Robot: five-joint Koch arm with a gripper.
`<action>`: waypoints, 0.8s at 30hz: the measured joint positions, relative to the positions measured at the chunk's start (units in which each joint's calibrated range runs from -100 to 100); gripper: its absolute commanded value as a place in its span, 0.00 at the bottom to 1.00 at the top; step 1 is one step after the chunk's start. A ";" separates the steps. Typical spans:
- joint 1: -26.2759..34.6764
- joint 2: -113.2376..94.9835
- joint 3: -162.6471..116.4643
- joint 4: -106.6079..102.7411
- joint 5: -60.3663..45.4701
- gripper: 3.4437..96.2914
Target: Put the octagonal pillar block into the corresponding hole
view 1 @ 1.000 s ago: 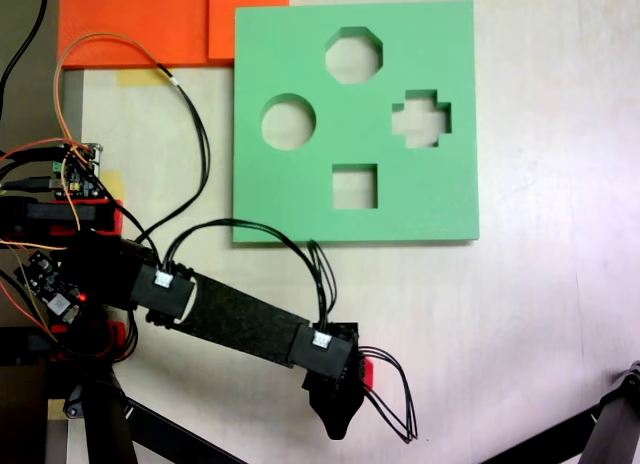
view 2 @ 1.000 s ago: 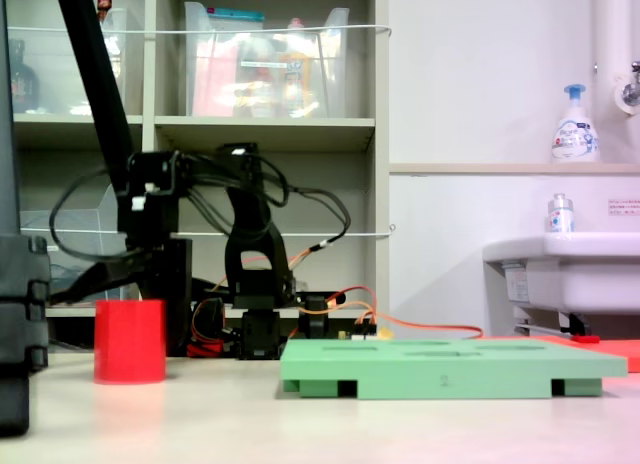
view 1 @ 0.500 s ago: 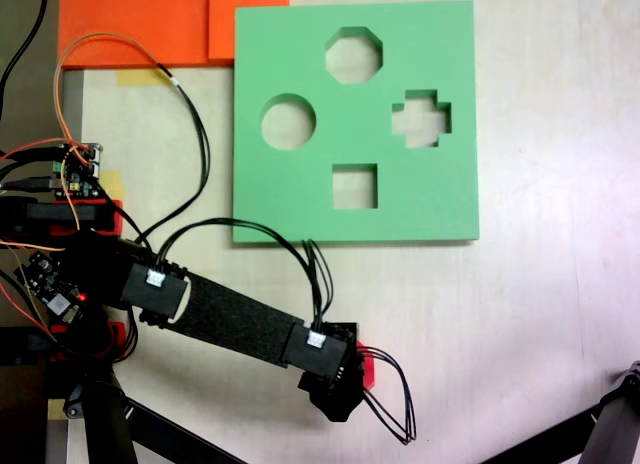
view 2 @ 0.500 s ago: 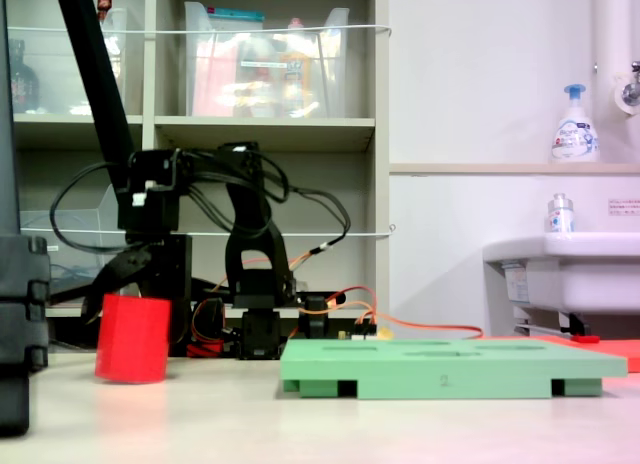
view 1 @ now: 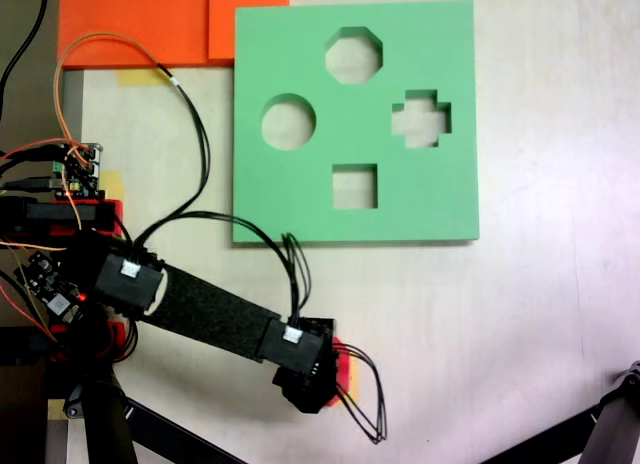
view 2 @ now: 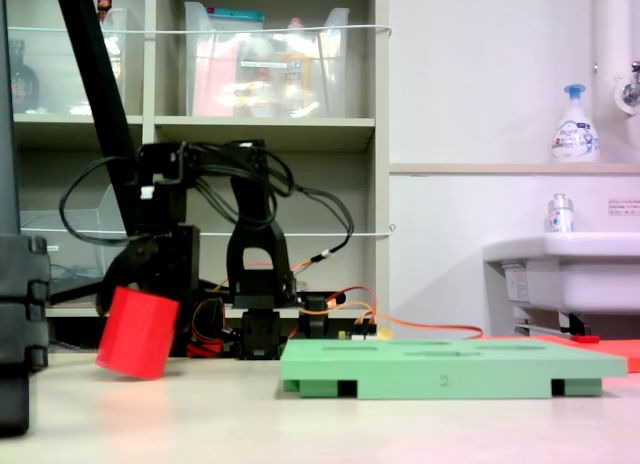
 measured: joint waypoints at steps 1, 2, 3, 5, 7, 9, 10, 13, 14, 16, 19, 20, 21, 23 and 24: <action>0.05 -2.05 -0.29 -1.96 0.44 0.38; 0.24 -4.38 -0.49 -3.92 0.78 0.38; 0.54 -7.25 -0.49 -5.68 1.37 0.38; 1.27 -14.91 -0.39 -6.75 2.34 0.38; 2.39 -21.89 -0.39 -6.85 3.81 0.38; 3.96 -28.73 -0.39 -6.95 5.67 0.38; 4.98 -32.01 -0.39 -6.95 6.94 0.38; 9.28 -40.36 -2.35 -7.15 11.58 0.38; 11.18 -42.82 -3.53 -7.64 13.82 0.38; 15.29 -45.01 -4.12 -8.32 18.12 0.38; 21.49 -45.14 -4.12 -8.42 24.66 0.38; 23.54 -45.14 -4.70 -8.42 26.81 0.38; 25.49 -44.87 -5.68 -8.42 29.16 0.38; 28.23 -43.50 -7.35 -8.42 32.97 0.38; 29.26 -42.41 -8.13 -8.32 34.63 0.38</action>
